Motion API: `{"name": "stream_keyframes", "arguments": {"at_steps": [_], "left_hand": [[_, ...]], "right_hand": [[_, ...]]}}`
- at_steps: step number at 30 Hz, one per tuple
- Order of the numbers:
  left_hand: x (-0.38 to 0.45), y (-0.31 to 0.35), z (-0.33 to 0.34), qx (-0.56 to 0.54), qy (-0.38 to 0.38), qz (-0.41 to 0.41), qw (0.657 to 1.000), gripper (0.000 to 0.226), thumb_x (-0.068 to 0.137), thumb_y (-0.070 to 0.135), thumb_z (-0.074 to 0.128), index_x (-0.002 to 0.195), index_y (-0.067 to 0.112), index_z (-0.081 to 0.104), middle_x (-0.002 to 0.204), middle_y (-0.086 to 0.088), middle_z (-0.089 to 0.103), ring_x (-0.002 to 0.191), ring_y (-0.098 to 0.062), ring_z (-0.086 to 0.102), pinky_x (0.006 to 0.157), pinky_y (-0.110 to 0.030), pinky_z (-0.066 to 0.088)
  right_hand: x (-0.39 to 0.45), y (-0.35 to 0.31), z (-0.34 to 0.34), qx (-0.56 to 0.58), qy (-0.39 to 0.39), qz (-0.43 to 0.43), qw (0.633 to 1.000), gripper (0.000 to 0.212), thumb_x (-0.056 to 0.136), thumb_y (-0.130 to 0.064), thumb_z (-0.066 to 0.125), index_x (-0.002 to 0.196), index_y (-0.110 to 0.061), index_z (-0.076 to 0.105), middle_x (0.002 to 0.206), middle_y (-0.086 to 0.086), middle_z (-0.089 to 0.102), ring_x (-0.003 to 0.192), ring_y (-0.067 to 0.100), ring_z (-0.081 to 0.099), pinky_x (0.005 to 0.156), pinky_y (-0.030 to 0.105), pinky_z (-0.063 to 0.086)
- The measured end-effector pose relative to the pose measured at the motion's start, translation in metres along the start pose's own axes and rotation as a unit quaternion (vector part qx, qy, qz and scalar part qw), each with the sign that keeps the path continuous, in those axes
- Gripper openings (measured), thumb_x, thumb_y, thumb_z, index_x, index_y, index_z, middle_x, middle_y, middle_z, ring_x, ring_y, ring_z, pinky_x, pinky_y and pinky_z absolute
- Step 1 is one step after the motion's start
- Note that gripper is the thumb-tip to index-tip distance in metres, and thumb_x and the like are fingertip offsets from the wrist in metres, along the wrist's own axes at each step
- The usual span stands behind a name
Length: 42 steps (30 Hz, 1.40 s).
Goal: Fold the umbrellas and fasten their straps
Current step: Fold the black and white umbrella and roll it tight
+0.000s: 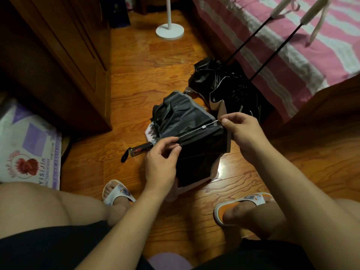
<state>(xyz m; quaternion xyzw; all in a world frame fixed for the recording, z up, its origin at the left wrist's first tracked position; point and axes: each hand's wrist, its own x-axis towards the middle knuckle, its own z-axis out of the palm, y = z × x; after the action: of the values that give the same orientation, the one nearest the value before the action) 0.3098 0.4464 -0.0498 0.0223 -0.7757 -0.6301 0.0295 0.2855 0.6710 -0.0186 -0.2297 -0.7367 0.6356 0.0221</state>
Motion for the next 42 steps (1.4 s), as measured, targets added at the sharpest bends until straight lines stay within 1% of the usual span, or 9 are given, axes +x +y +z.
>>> {"name": "stream_keyframes", "arguments": {"at_steps": [6,11,16,21,23,25,28,30,42], "left_hand": [[-0.014,-0.013,-0.003,0.047,0.026,0.061,0.997,0.031,0.090,0.012,0.074,0.118,0.027,0.071,0.103,0.008,0.072,0.103,-0.010,0.068,0.095,-0.043,0.056],[-0.012,-0.016,0.002,0.085,-0.024,0.018,0.996,0.047,0.086,0.017,0.079,0.128,0.032,0.064,0.102,0.011,0.059,0.096,-0.012,0.059,0.087,-0.031,0.054],[-0.017,-0.017,0.000,0.203,0.000,0.160,0.966,0.024,0.089,0.011,0.076,0.111,0.020,0.076,0.095,0.009,0.060,0.088,-0.009,0.058,0.076,-0.030,0.052],[-0.022,-0.031,-0.017,0.229,-0.002,0.233,0.945,0.017,0.090,0.009,0.075,0.105,0.014,0.078,0.088,0.005,0.061,0.078,-0.009,0.059,0.065,-0.026,0.050],[-0.033,-0.032,-0.020,0.206,-0.021,0.178,0.962,0.016,0.093,0.012,0.071,0.107,0.018,0.075,0.090,0.005,0.062,0.080,-0.006,0.060,0.068,-0.022,0.050],[-0.046,-0.030,-0.016,0.098,-0.013,-0.050,0.994,0.010,0.098,0.023,0.065,0.108,0.024,0.065,0.097,-0.001,0.065,0.081,-0.009,0.063,0.072,-0.029,0.055],[-0.053,-0.021,-0.006,-0.211,-0.038,-0.406,0.888,0.022,0.103,0.034,0.057,0.120,0.021,0.058,0.116,-0.010,0.066,0.099,-0.028,0.069,0.085,-0.043,0.056],[-0.050,-0.024,-0.003,-0.282,-0.059,-0.425,0.858,0.026,0.102,0.029,0.058,0.127,0.022,0.056,0.121,-0.012,0.069,0.105,-0.034,0.071,0.087,-0.046,0.057],[-0.060,-0.016,0.014,-0.276,-0.033,-0.454,0.847,0.027,0.097,0.013,0.066,0.123,0.017,0.060,0.101,-0.008,0.073,0.080,-0.019,0.067,0.069,-0.032,0.053]], "right_hand": [[-0.004,-0.003,0.000,-0.019,0.010,-0.016,1.000,0.012,0.101,-0.020,0.061,0.104,-0.022,0.073,0.109,0.003,0.070,0.107,0.021,0.066,0.092,0.040,0.057],[-0.016,-0.007,-0.003,-0.023,0.006,-0.037,0.999,0.014,0.102,-0.021,0.060,0.108,-0.022,0.073,0.110,0.002,0.072,0.107,0.020,0.067,0.093,0.042,0.058],[-0.028,-0.006,-0.009,-0.033,-0.039,-0.033,0.998,0.017,0.099,-0.024,0.064,0.114,-0.023,0.072,0.113,0.000,0.072,0.110,0.018,0.067,0.100,0.045,0.055],[-0.049,-0.005,-0.020,-0.116,-0.126,-0.028,0.985,0.041,0.094,-0.013,0.070,0.131,-0.029,0.064,0.112,0.001,0.065,0.106,0.013,0.064,0.091,0.030,0.055],[-0.057,-0.001,-0.022,-0.157,-0.129,-0.019,0.979,0.043,0.093,-0.007,0.068,0.129,-0.030,0.062,0.105,0.004,0.065,0.100,0.018,0.066,0.085,0.030,0.058],[-0.063,0.006,-0.025,-0.164,-0.123,0.014,0.979,0.046,0.092,-0.005,0.069,0.130,-0.029,0.062,0.099,0.005,0.064,0.092,0.018,0.066,0.077,0.028,0.056],[-0.075,0.018,-0.031,-0.127,-0.114,0.099,0.980,0.055,0.089,0.002,0.071,0.137,-0.020,0.057,0.087,0.005,0.062,0.076,0.011,0.064,0.067,0.020,0.048],[-0.080,0.027,-0.031,-0.118,-0.092,0.141,0.979,0.061,0.087,0.005,0.073,0.140,-0.017,0.053,0.082,0.004,0.063,0.073,0.011,0.064,0.067,0.020,0.046],[-0.077,0.044,-0.028,-0.092,-0.058,0.198,0.974,0.050,0.085,0.007,0.072,0.127,-0.016,0.057,0.078,0.003,0.068,0.084,0.021,0.067,0.102,0.048,0.052]]}}
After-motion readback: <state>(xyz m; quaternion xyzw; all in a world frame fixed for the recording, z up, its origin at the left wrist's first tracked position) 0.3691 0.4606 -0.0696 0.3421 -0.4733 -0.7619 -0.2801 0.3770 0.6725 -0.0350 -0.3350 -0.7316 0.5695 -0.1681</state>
